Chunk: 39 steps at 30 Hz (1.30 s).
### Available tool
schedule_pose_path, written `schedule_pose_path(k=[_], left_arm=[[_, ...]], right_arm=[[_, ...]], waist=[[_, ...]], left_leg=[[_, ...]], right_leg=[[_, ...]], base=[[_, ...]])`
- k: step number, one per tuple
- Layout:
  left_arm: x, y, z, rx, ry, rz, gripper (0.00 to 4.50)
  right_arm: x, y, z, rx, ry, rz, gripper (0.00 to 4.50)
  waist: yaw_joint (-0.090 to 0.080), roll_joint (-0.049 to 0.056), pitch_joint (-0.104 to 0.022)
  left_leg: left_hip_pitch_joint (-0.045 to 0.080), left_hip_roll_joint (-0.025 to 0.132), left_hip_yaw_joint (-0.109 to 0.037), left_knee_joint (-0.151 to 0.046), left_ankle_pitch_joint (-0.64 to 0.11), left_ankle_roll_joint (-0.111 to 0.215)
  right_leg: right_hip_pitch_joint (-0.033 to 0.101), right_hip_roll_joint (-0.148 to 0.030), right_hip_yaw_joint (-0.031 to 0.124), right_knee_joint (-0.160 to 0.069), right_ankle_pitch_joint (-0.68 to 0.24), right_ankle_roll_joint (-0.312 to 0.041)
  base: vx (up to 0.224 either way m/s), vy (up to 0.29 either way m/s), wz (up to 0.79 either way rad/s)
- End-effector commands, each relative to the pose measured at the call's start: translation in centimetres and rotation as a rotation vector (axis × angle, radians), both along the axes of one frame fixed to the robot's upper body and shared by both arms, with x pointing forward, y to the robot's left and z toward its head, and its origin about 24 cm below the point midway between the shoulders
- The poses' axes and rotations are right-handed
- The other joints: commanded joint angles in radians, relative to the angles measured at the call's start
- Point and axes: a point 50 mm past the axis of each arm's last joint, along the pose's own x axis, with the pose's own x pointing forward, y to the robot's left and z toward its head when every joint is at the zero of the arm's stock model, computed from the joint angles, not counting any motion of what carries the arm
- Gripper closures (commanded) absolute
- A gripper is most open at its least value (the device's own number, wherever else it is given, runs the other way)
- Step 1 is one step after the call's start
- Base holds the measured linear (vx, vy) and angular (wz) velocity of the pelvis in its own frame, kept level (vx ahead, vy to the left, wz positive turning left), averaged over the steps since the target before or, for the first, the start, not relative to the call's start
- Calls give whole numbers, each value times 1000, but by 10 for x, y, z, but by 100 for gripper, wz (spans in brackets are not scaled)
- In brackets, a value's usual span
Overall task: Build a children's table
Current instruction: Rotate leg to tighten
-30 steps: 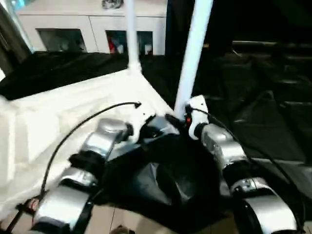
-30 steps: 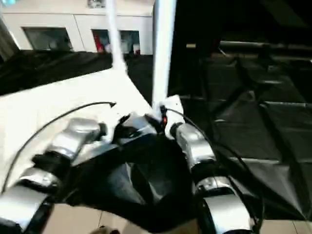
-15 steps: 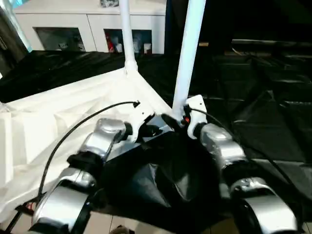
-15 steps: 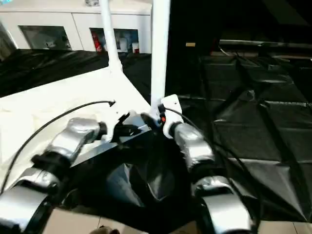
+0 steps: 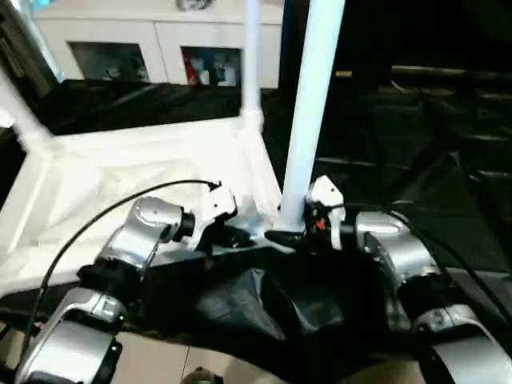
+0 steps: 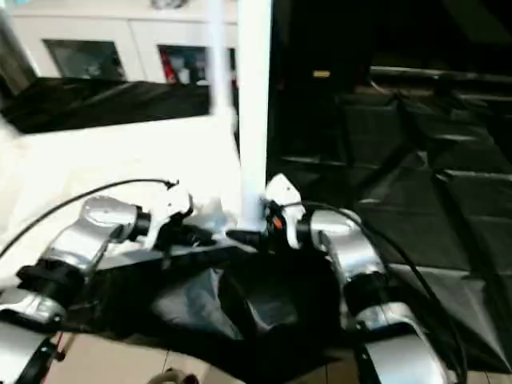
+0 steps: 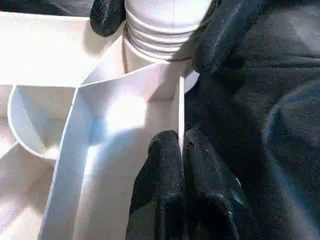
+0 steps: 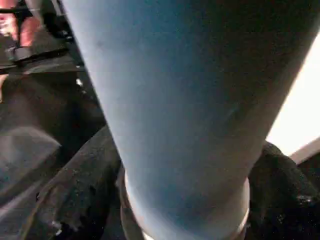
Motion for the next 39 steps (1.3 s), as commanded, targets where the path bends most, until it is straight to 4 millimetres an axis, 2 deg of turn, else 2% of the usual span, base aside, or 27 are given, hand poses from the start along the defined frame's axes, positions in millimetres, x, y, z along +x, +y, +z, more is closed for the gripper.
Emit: schedule_pose_path(k=[1, 5, 9, 11, 13, 14, 15, 16, 17, 19, 20, 23, 24, 26, 27, 31, 34, 35, 37, 39], left_arm=[[-4, -14, 2, -24, 0, -68, 450], [-2, -13, 2, -24, -16, -48, 450], [1, -15, 3, -46, -23, 7, 450], [7, -19, 5, -65, -32, 77, 450], [13, -22, 7, -77, -50, 133, 450], [15, -24, 8, -83, -60, 163, 450], [23, -29, 9, -83, -73, 245, 450], [23, -29, 9, -83, -74, 250, 450], [29, -34, 11, -85, -87, 312, 450], [35, -42, 15, -102, -94, 385, 450], [37, -45, 16, -108, -97, 411, 450], [35, -52, 18, -123, -93, 392, 450], [33, -54, 18, -126, -94, 368, 450], [30, -54, 16, -128, -93, 337, 450], [30, -54, 16, -128, -92, 335, 450], [21, -49, 14, -128, -85, 236, 450], [19, -48, 13, -124, -80, 217, 450], [15, -41, 12, -114, -73, 178, 450], [12, -35, 11, -109, -66, 142, 450], [9, -32, 11, -107, -59, 99, 450]], right_arm=[[-7, 15, 0, 13, 11, 97, 139], [-10, 18, 0, 23, 28, 121, 172], [-8, 25, -2, 33, 12, 66, 177], [0, 29, -6, 23, -3, -73, 177], [8, 32, -8, 25, -1, -193, 178], [11, 34, -10, 27, 4, -266, 178], [16, 41, -12, 40, 7, -374, 178], [16, 42, -13, 40, 9, -381, 178], [18, 48, -15, 58, 42, -464, 178], [22, 58, -16, 86, 80, -569, 178], [22, 62, -16, 97, 81, -590, 178], [19, 74, -16, 111, 67, -581, 178], [18, 78, -15, 126, 67, -555, 178], [16, 81, -14, 151, 79, -532, 122], [16, 81, -14, 155, 82, -532, 106], [16, 73, -10, 108, 7, -461, 99], [15, 71, -10, 101, -3, -431, 99], [10, 61, -7, 96, -22, -307, 99], [5, 52, -5, 80, -40, -210, 99], [1, 46, -5, 55, -51, -144, 99]], waist=[[-1, -7, -71], [2, -9, -72], [3, -10, -71], [1, -8, -69], [-6, -9, -64], [-11, -8, -64], [-17, -3, -65], [-22, -5, -64], [-24, -6, -66], [-23, 0, -69], [-23, -2, -70], [-21, 2, -75], [-21, 2, -77], [-21, 2, -76], [-21, 2, -76], [-23, 0, -72], [-25, 1, -73], [-22, -2, -74], [-21, -1, -73], [-16, 0, -72]], left_leg=[[21, 27, -10, -67, -201, 52], [22, 27, -10, -66, -192, 52], [22, 27, -9, -66, -194, 48], [21, 27, -10, -69, -201, 37], [23, 24, -12, -74, -244, 15], [26, 24, -12, -74, -261, 1], [25, 23, -16, -76, -268, -12], [25, 22, -14, -77, -268, -15], [26, 20, -16, -76, -266, -17], [26, 19, -15, -74, -237, -14], [25, 19, -14, -73, -228, -9], [19, 18, -15, -69, -176, 13], [21, 18, -13, -67, -167, 23], [20, 17, -12, -66, -157, 37], [20, 17, -12, -66, -164, 42], [21, 20, -13, -70, -204, 32], [19, 22, -14, -70, -197, 33], [20, 21, -13, -68, -189, 45], [18, 22, -11, -66, -178, 55], [18, 23, -10, -66, -188, 60]], right_leg=[[47, -51, 37, -60, -94, -258], [46, -51, 37, -60, -92, -257], [45, -52, 38, -61, -105, -251], [43, -53, 38, -62, -126, -249], [41, -55, 38, -71, -200, -238], [38, -56, 40, -74, -234, -228], [41, -56, 40, -73, -247, -220], [38, -54, 41, -76, -250, -217], [41, -54, 40, -77, -249, -211], [40, -53, 40, -74, -198, -217], [42, -51, 40, -73, -179, -218], [48, -49, 37, -62, -64, -233], [48, -48, 36, -60, -29, -240], [50, -47, 35, -58, 3, -250], [51, -48, 35, -59, -4, -252], [50, -50, 36, -65, -70, -246], [53, -50, 35, -62, -54, -247], [57, -46, 34, -60, -35, -246], [55, -46, 35, -59, -20, -248], [51, -47, 35, -60, -43, -250]], base=[[0, 0, 0], [0, 0, 0], [0, 0, 0], [0, 0, 0], [0, 0, 0], [0, 0, 0], [0, 0, 0], [0, 0, 0], [0, 0, 0], [0, 0, 0], [0, 0, 0], [0, 0, 0], [0, 0, 0], [0, 0, 0], [0, 0, 0], [0, 0, 0], [0, 0, 0], [0, 0, 0], [0, 0, 0], [0, 0, 0]])
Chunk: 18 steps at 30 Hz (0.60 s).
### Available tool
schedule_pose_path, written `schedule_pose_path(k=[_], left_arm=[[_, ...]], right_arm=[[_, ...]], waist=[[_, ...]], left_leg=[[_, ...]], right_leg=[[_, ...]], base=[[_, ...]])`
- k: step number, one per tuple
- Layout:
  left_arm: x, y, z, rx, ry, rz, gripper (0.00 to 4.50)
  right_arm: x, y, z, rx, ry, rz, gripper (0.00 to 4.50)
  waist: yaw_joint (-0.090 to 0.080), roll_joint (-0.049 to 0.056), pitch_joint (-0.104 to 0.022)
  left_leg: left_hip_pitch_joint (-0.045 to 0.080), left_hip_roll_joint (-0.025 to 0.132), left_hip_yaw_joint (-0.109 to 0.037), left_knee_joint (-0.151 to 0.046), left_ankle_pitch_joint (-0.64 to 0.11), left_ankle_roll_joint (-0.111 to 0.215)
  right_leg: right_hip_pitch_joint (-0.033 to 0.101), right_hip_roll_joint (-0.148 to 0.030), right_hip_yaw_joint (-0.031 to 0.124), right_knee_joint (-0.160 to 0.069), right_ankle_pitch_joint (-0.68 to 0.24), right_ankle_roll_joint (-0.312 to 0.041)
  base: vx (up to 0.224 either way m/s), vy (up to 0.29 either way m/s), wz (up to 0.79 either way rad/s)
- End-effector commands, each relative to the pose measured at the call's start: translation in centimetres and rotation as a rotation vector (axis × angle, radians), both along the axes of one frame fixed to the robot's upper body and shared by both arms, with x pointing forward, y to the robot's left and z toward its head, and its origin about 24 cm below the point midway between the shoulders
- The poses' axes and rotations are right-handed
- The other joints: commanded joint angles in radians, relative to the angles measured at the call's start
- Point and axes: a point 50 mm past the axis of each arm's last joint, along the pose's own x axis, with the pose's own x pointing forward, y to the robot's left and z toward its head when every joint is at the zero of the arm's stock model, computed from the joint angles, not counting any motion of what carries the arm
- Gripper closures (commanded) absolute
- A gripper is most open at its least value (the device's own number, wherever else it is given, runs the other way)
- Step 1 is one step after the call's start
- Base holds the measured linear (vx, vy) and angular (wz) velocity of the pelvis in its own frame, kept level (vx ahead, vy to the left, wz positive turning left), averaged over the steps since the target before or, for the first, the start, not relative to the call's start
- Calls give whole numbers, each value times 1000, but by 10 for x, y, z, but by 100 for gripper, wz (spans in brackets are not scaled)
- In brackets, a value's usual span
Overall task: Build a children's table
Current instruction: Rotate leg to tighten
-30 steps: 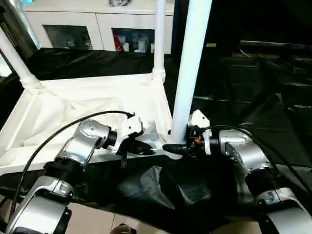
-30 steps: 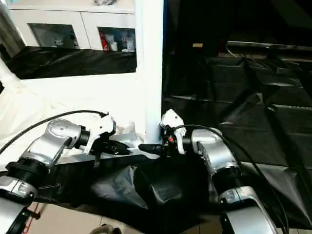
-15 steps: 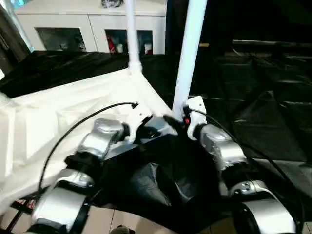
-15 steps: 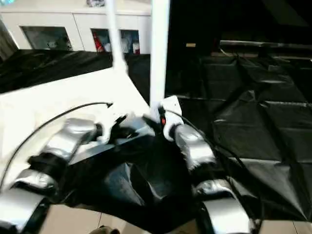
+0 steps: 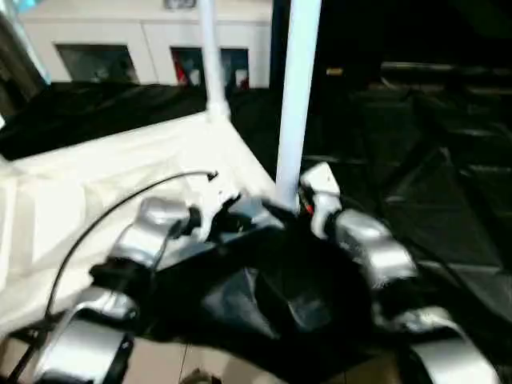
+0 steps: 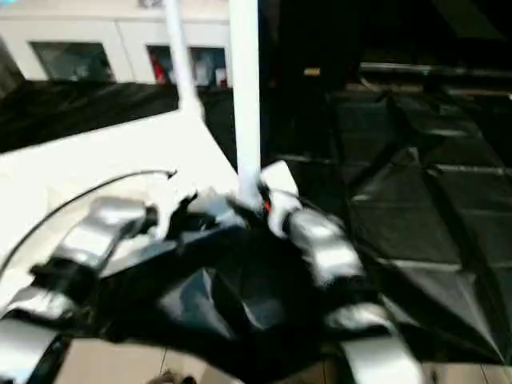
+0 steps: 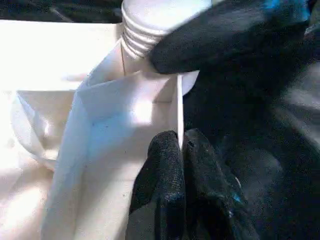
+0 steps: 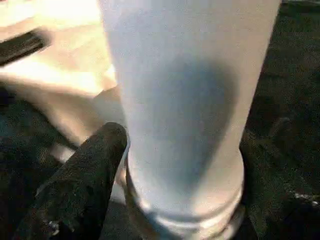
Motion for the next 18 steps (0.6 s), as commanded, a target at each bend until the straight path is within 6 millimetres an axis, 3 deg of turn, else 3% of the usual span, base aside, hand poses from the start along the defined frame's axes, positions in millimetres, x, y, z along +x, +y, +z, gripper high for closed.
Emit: schedule_pose_path(k=[1, 9, 10, 18], left_arm=[[-7, -21, 14, -56, -38, -187, 450], [-16, -10, 12, -6, 5, -298, 450], [-16, -7, 12, -2, 8, -301, 450], [-15, -4, 12, -3, 7, -283, 450]], right_arm=[[-17, 25, 0, -22, 11, 279, 99], [-26, 8, 5, -66, 31, 435, 99], [-29, 6, 5, -74, 43, 474, 123], [-33, 8, 6, -30, 72, 509, 170]], waist=[[3, 0, -71], [12, 0, -68], [14, 1, -69], [23, -3, -71]], left_leg=[[20, 23, -10, -65, -194, 57], [24, 27, -11, -70, -246, 33], [26, 28, -11, -69, -244, 31], [23, 26, -11, -65, -211, 41]], right_leg=[[52, -48, 35, -60, -57, -249], [47, -48, 37, -62, -116, -251], [46, -50, 38, -62, -117, -250], [47, -50, 37, -58, -88, -255]], base=[[0, 0, 0], [0, 0, 0], [0, 0, 0], [0, 0, 0]])
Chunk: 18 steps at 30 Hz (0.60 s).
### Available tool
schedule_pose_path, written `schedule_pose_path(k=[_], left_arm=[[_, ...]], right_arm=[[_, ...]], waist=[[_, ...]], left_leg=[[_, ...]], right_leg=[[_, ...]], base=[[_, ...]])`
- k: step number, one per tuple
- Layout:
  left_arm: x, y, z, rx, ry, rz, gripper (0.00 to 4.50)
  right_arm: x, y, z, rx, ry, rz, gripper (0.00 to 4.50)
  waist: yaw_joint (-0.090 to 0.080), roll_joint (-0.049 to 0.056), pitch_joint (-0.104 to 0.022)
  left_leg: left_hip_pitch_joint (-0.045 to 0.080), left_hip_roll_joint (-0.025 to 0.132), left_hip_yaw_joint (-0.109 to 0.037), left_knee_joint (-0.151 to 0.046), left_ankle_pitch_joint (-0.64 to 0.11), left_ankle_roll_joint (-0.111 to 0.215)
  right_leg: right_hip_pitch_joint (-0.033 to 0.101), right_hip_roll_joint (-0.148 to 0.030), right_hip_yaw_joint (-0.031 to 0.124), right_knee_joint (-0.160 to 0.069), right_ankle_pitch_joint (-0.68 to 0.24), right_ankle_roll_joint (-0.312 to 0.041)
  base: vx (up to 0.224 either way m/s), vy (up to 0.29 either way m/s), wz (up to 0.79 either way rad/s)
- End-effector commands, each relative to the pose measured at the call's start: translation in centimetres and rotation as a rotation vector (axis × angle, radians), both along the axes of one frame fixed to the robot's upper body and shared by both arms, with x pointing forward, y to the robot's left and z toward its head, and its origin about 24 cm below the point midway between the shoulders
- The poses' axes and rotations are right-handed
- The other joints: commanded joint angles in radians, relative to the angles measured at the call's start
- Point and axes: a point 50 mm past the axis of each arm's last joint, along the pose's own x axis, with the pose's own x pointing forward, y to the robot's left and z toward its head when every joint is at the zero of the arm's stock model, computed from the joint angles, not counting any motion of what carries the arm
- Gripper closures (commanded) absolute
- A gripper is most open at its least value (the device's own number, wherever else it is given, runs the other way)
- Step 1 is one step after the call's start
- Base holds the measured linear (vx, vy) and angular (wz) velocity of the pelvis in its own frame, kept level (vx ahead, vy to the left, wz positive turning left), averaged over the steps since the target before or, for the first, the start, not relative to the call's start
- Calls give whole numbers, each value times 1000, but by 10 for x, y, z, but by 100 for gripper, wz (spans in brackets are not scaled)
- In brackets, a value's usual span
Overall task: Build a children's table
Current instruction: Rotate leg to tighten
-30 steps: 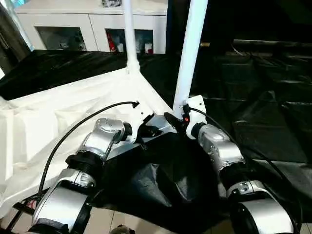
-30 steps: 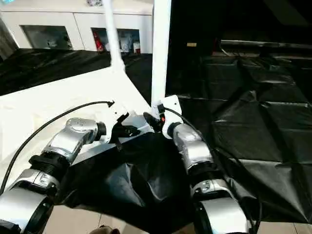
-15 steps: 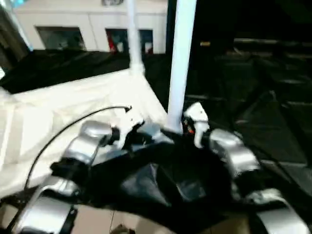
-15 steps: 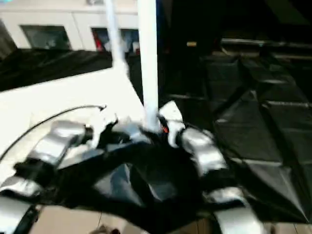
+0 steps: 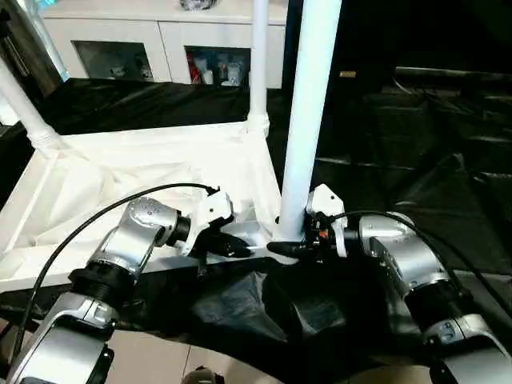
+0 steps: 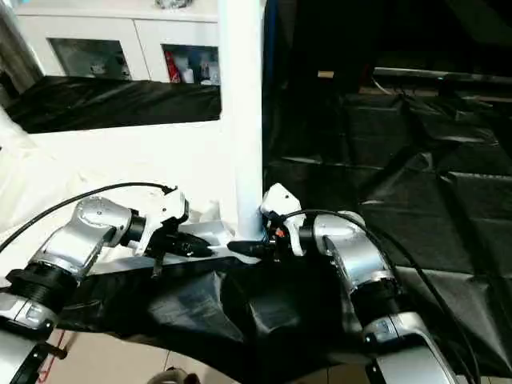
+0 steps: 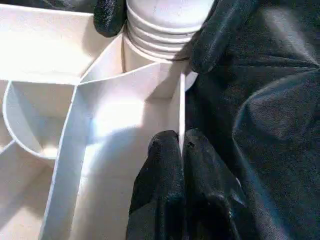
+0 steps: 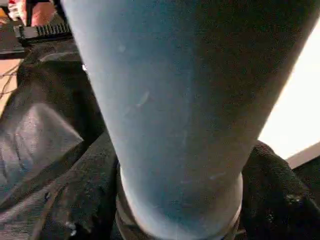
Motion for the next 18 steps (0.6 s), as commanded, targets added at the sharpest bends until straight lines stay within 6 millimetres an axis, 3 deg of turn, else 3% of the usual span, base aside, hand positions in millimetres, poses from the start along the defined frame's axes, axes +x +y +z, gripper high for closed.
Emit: schedule_pose_path(k=[1, 4, 6, 7, 8, 12, 15, 18], left_arm=[[3, -15, 9, -44, -53, -17, 450], [8, -17, 10, -57, -60, 39, 450], [13, -20, 10, -61, -72, 106, 450], [15, -21, 10, -62, -76, 130, 450], [23, -26, 11, -64, -98, 227, 450], [35, -37, 13, -75, -123, 371, 450], [40, -47, 16, -102, -128, 434, 450], [40, -53, 18, -121, -137, 420, 450]], right_arm=[[-9, 24, 0, 62, 38, 100, 173], [-5, 30, -5, 76, 35, 15, 180], [2, 36, -10, 75, 34, -110, 180], [5, 38, -11, 72, 34, -155, 180], [15, 45, -14, 109, 51, -344, 181], [24, 56, -18, 130, 88, -527, 181], [27, 67, -19, 114, 73, -604, 181], [24, 79, -17, 105, 25, -540, 181]], waist=[[-3, -6, -71], [-4, -6, -69], [-9, -12, -67], [-10, -9, -67], [-15, -8, -66], [-32, -5, -65], [-32, -3, -71], [-29, 0, -76]], left_leg=[[22, 26, -11, -68, -212, 41], [22, 26, -12, -70, -223, 30], [23, 25, -12, -72, -234, 20], [25, 25, -13, -73, -238, 14], [25, 23, -14, -75, -250, 1], [28, 20, -17, -78, -279, -30], [22, 18, -16, -74, -227, -15], [19, 17, -14, -67, -175, 13]], right_leg=[[46, -49, 37, -60, -91, -255], [44, -52, 38, -63, -132, -244], [42, -53, 39, -67, -167, -238], [40, -54, 40, -68, -182, -235], [41, -54, 40, -71, -217, -223], [38, -55, 40, -79, -277, -204], [43, -52, 39, -72, -174, -210], [47, -47, 37, -60, -46, -231]], base=[[0, 0, 0], [0, 0, 0], [0, 0, 0], [0, 0, 0], [0, 0, 0], [0, 0, 0], [0, 0, 0], [0, 0, 0]])
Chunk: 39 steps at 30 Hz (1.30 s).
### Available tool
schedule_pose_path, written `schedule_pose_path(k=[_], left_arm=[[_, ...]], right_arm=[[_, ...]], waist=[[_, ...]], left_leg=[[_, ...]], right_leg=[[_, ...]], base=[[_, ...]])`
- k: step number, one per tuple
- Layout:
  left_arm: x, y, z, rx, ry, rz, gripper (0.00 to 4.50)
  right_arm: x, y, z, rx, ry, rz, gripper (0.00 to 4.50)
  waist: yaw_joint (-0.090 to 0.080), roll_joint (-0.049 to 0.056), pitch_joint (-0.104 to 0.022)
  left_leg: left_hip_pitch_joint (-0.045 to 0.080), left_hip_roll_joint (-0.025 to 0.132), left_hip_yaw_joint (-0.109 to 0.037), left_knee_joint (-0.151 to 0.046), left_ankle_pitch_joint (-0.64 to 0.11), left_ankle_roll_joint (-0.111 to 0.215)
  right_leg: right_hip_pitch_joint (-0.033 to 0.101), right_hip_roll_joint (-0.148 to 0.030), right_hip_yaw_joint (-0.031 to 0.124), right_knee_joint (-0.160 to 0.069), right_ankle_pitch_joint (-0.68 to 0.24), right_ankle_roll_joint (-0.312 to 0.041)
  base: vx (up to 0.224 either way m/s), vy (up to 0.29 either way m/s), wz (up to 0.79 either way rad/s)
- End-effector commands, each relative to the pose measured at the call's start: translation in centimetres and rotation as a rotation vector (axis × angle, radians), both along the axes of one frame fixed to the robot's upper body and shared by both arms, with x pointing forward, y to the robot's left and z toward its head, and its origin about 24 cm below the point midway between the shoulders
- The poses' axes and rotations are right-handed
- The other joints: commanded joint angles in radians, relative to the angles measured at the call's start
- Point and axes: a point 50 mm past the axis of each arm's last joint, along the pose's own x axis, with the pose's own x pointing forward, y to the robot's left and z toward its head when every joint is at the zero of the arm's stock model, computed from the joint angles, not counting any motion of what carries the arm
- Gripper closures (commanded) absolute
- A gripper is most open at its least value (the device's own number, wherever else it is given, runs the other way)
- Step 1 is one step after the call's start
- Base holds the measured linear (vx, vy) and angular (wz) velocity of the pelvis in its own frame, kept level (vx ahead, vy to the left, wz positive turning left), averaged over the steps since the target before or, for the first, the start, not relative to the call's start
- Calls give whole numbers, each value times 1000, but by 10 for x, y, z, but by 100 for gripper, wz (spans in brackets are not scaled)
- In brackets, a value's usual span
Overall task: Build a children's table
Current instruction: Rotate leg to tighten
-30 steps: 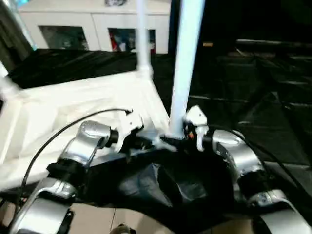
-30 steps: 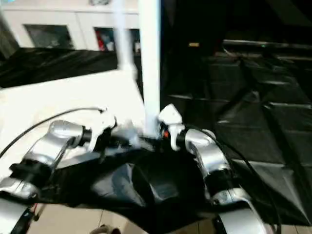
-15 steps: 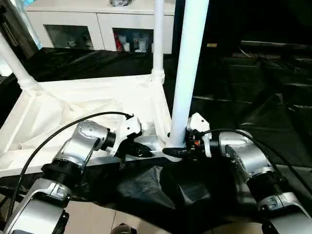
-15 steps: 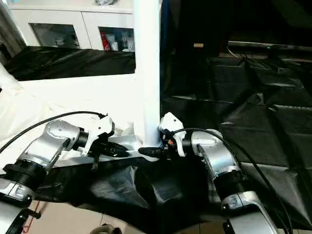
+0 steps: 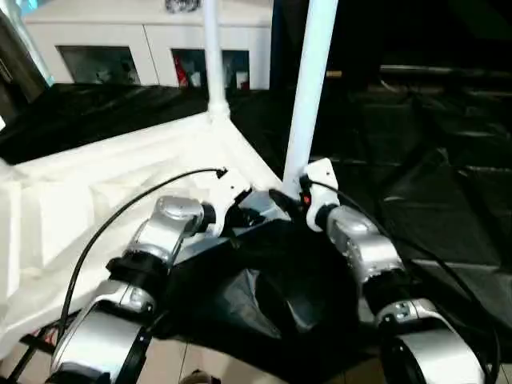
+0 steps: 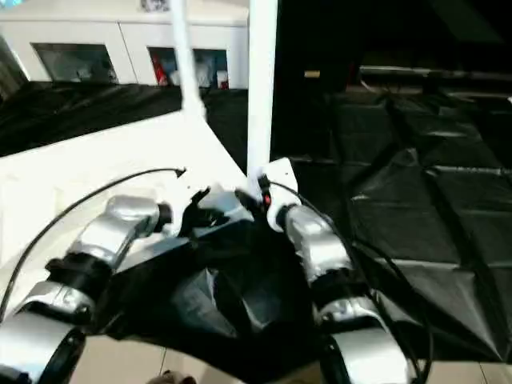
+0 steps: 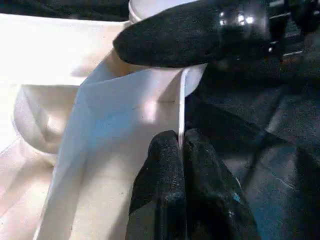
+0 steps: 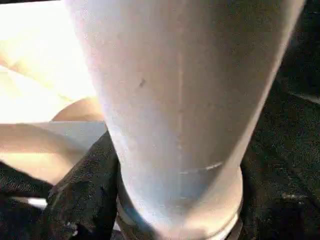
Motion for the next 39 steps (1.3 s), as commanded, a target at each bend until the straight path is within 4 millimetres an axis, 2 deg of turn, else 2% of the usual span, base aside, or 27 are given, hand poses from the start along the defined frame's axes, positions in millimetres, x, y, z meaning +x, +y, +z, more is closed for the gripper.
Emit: schedule_pose_path(k=[1, 2, 3, 6, 9, 14, 17, 21, 25, 27, 35, 36, 39], left_arm=[[9, -21, 21, -73, -87, 2, 450], [8, -23, 20, -72, -89, -9, 450], [7, -23, 19, -72, -89, -19, 450], [4, -21, 17, -75, -92, -66, 450], [0, -18, 17, -75, -95, -117, 450], [-10, -8, 16, -67, -73, -237, 450], [-15, -3, 17, -61, -67, -314, 450], [-19, 3, 16, -49, -47, -366, 450], [-21, 10, 15, -30, -34, -389, 450], [-22, 12, 14, -27, -29, -397, 450], [-23, 14, 13, -27, -23, -393, 450], [-21, 13, 12, -31, -24, -378, 450], [-17, 10, 14, -45, -35, -322, 450]], right_arm=[[-20, 54, -8, 56, 44, 236, 146], [-21, 56, -8, 70, 45, 258, 125], [-22, 56, -7, 87, 47, 280, 111], [-21, 48, -3, 58, 8, 336, 91], [-22, 41, 0, 62, 2, 404, 91], [-32, 22, 7, 51, 6, 613, 91], [-38, 11, 7, 21, 19, 705, 91], [-45, 0, 6, -22, 44, 806, 91], [-48, -7, 8, -42, 55, 843, 91], [-47, -8, 9, -40, 58, 846, 106], [-52, -4, 7, -4, 83, 871, 167], [-53, -2, 6, 3, 87, 859, 167], [-49, 4, 1, 13, 85, 766, 176]], waist=[[-2, 2, -75], [-1, 3, -76], [-1, 3, -76], [-1, 3, -72], [0, 3, -71], [5, 3, -74], [6, 3, -71], [13, -4, -69], [20, -3, -69], [24, -1, -70], [25, -5, -72], [26, -2, -72], [24, -3, -70]], left_leg=[[17, 16, -13, -65, -172, 19], [18, 16, -12, -64, -160, 35], [18, 16, -12, -64, -160, 35], [19, 18, -12, -67, -206, 37], [20, 19, -12, -67, -218, 33], [16, 22, -11, -62, -181, 63], [19, 25, -11, -65, -205, 59], [21, 27, -10, -66, -222, 52], [21, 27, -10, -66, -214, 52], [23, 28, -10, -66, -213, 47], [19, 26, -10, -64, -190, 51], [20, 26, -10, -64, -194, 49], [21, 26, -10, -66, -204, 41]], right_leg=[[49, -47, 36, -60, -31, -237], [51, -46, 35, -57, 5, -247], [51, -46, 35, -57, 5, -247], [53, -48, 35, -64, -51, -250], [54, -47, 35, -66, -74, -246], [56, -46, 33, -57, -6, -261], [52, -48, 33, -61, -56, -266], [49, -49, 36, -65, -100, -257], [47, -50, 37, -64, -105, -255], [45, -51, 37, -64, -107, -256], [48, -51, 36, -60, -83, -256], [47, -52, 36, -61, -89, -255], [46, -51, 37, -62, -106, -252]], base=[[0, 0, 0], [0, 0, 0], [0, 0, 0], [0, 0, 0], [0, 0, 0], [0, 0, 0], [0, 0, 0], [0, 0, 0], [0, 0, 0], [0, 0, 0], [0, 0, 0], [0, 0, 0], [0, 0, 0]])
